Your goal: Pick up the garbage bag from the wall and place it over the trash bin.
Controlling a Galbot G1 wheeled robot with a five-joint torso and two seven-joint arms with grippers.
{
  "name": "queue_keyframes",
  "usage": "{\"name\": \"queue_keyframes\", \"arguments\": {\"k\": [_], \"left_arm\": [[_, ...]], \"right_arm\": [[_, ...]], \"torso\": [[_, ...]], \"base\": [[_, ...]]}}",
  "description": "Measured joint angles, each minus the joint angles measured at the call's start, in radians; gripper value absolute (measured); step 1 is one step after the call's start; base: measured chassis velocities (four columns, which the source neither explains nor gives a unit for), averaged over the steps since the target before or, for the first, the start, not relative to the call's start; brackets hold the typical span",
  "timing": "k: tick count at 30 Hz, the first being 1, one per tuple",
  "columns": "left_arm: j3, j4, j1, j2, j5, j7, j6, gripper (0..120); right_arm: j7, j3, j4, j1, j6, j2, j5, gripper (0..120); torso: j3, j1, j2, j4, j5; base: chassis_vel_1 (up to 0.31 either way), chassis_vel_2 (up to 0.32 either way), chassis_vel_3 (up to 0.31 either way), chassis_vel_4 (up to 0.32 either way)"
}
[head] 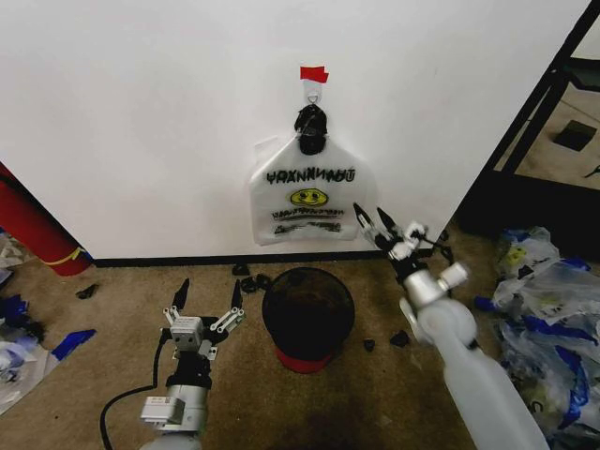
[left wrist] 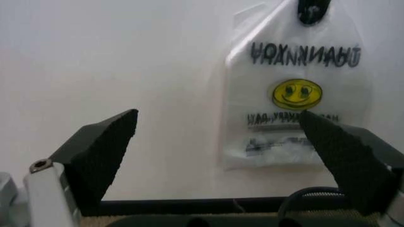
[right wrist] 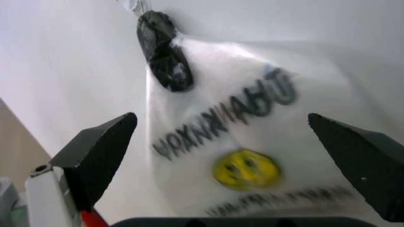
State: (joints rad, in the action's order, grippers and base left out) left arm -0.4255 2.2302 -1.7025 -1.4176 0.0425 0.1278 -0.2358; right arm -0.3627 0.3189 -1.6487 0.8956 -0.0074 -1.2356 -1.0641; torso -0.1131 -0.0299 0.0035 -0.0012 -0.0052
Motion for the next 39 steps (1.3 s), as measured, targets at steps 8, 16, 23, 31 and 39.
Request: {"name": "queue_keyframes", "arguments": {"k": [8, 16, 23, 31, 39], "left_arm": [[-0.006, 0.005, 0.002, -0.004, -0.002, -0.001, 0.0, 100], [-0.006, 0.003, 0.0, -0.01, -0.002, -0.001, 0.0, 100], [-0.013, 0.011, -0.005, -0.009, -0.001, -0.001, -0.001, 100], [-0.015, 0.014, -0.003, -0.007, 0.002, -0.001, -0.001, 100], [-0.014, 0.015, -0.003, -0.007, 0.003, 0.0, -0.001, 100]], "right_arm": [[-0.111, -0.113, 0.181, -0.202, -0.019, -0.068, -0.052, 100], [-0.144, -0.158, 0.313, -0.32, -0.022, -0.173, -0.05, 100], [-0.141, -0.15, 0.349, -0.347, -0.02, -0.202, -0.05, 100], [-0.137, -0.125, 0.389, -0.384, -0.018, -0.21, -0.061, 100], [-0.143, -0.121, 0.385, -0.403, -0.02, -0.211, -0.074, 100]], "torso": [[0.0, 0.0, 0.0, -0.0001, -0.0005], [0.0, 0.0, 0.0, 0.0001, 0.0], [0.0, 0.0, 0.0, -0.0002, -0.0001], [0.0, 0.0, 0.0, -0.0002, 0.0001], [0.0, 0.0, 0.0, -0.0002, 0.0]], "base": [[0.0, 0.0, 0.0, 0.0], [0.0, 0.0, 0.0, 0.0], [0.0, 0.0, 0.0, 0.0], [0.0, 0.0, 0.0, 0.0], [0.0, 0.0, 0.0, 0.0]]}}
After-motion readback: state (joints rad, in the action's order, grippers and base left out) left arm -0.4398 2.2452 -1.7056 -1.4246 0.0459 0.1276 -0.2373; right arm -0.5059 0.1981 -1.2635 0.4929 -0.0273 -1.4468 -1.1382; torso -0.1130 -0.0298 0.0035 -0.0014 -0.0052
